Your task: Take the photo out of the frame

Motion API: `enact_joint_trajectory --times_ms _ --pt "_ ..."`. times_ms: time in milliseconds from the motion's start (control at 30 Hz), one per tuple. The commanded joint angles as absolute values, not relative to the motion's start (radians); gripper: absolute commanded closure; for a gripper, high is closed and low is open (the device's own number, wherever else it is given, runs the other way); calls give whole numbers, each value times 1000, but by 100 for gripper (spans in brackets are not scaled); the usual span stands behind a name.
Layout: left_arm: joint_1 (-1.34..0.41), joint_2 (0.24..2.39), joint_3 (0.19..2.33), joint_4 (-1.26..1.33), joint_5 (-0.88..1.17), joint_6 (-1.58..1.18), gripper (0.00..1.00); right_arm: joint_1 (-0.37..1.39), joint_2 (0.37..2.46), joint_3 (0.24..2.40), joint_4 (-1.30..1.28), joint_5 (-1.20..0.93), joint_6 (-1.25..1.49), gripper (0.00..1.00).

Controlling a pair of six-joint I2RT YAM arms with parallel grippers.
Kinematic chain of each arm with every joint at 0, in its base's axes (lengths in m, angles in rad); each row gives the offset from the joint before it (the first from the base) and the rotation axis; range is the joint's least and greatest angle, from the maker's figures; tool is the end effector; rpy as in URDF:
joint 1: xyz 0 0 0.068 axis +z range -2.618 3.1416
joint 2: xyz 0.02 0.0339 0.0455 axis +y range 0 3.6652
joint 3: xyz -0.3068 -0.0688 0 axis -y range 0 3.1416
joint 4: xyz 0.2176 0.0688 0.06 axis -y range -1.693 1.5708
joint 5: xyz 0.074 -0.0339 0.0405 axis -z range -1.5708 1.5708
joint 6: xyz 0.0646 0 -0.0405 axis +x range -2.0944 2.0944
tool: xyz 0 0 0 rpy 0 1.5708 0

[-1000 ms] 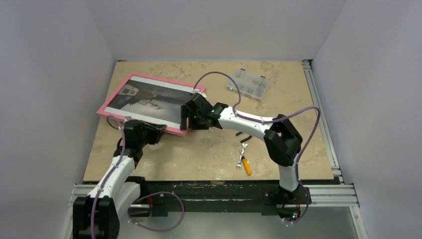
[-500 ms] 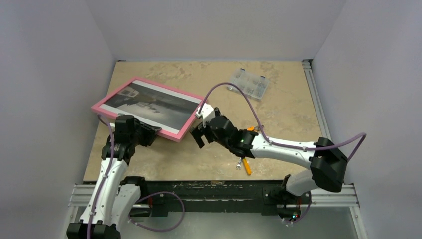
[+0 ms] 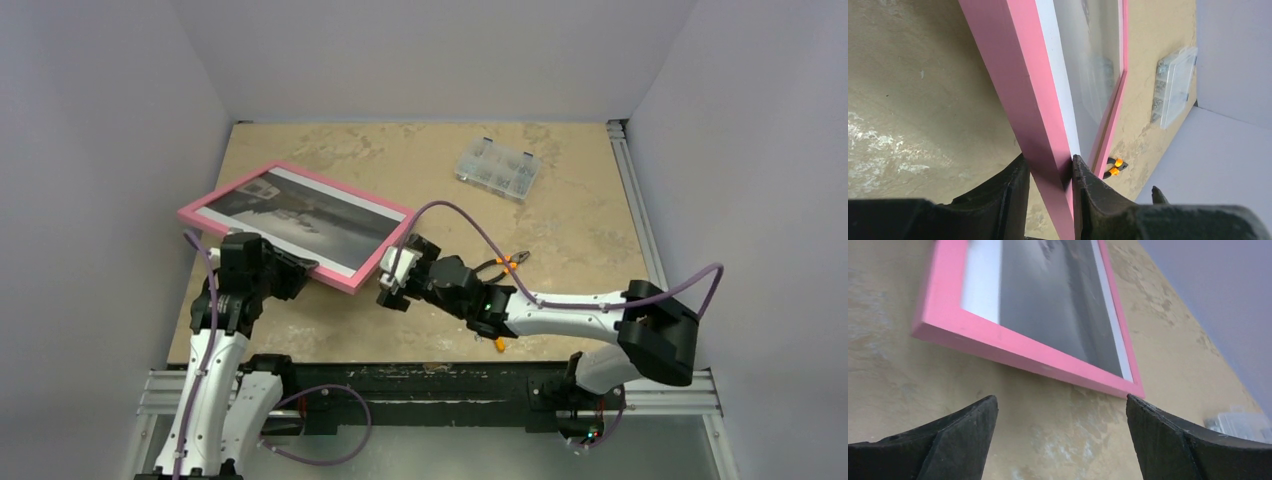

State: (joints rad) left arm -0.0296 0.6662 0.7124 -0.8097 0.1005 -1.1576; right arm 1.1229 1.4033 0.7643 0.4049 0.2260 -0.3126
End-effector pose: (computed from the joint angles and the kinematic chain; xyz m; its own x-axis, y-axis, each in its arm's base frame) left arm 0.0931 -0.0092 0.2775 -0.3708 -0.9006 -0.2265 -0.5921 0.4172 -0.6895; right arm 0.1484 0.2754 0.3026 0.1455 -0.3892 -0.9096 -0.7769 0.5242 -0.3486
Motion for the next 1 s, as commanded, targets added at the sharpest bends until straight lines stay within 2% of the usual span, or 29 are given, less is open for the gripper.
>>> enact_joint_trajectory --times_ms 0,300,433,500,733,833,900,967 --pt "-39 640 789 -869 94 -1085 100 1239 1487 816 599 278 -506 4" --pt "-38 620 870 -955 101 -1063 100 1419 1753 920 996 670 -875 9" --pt "-38 619 889 -977 101 -1054 100 1430 1820 962 1086 715 -952 16" --pt "-38 616 891 -979 106 -1054 100 1429 1810 971 1072 706 -926 25" --pt "-38 605 923 -979 108 -1037 100 1429 1784 1026 853 653 -867 80" --pt "-38 606 974 -979 99 -1005 64 1428 1745 1033 792 637 -818 90" --pt "-38 607 1023 -991 85 -975 48 1430 1703 1045 712 613 -753 95" --pt "-38 601 1086 -999 67 -935 38 1428 1667 1068 610 602 -679 100"
